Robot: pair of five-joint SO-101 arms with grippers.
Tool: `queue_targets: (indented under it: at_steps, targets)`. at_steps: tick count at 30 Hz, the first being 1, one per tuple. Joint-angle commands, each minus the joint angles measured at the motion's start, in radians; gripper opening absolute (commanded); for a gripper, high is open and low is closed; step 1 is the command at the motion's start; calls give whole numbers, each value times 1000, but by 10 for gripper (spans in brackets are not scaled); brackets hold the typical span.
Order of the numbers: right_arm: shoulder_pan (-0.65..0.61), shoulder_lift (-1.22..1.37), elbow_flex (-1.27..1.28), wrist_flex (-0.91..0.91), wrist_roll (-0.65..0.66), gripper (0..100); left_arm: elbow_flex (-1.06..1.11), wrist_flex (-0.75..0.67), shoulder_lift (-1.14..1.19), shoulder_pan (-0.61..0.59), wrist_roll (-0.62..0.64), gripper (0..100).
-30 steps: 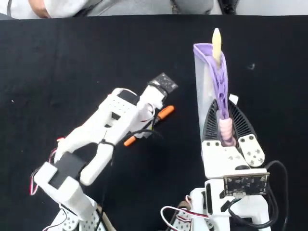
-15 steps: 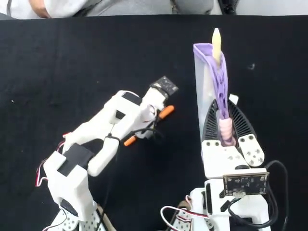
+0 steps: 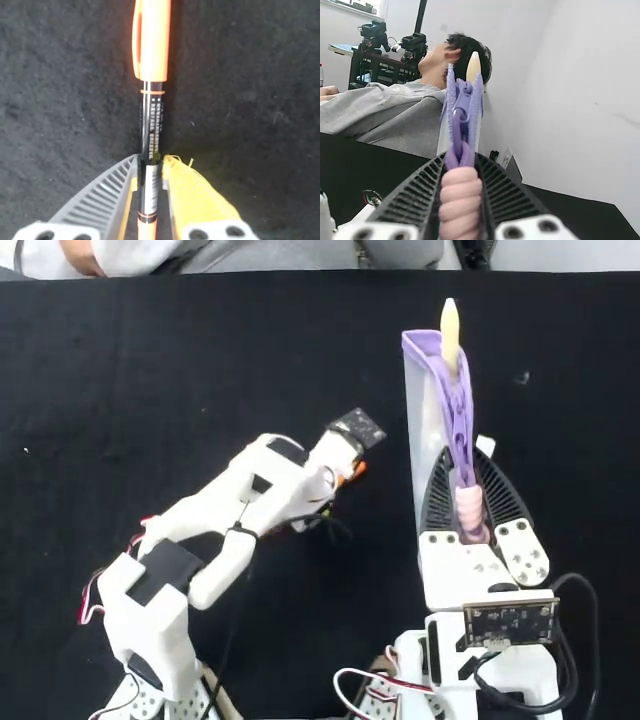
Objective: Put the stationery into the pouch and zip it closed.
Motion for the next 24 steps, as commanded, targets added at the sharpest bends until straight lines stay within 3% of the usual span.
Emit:
queue_targets:
  at_steps: [1, 12, 17, 21, 24]
  targets:
    - [5, -79, -47, -17, 8, 11, -94, 21, -95, -74, 26, 30]
    - [-74, -79, -41, -12, 8, 11, -151, -44, -582, -328, 459, 29]
    - [-167, -85, -39, -6, 14, 11, -148, -86, -784, -410, 744, 29]
    - [-252, -85, -39, -8, 15, 11, -76, -137, -948, -472, 1003, 29]
    - [-310, -87, -39, -8, 17, 11, 24, -215, -1102, -489, 1080, 29]
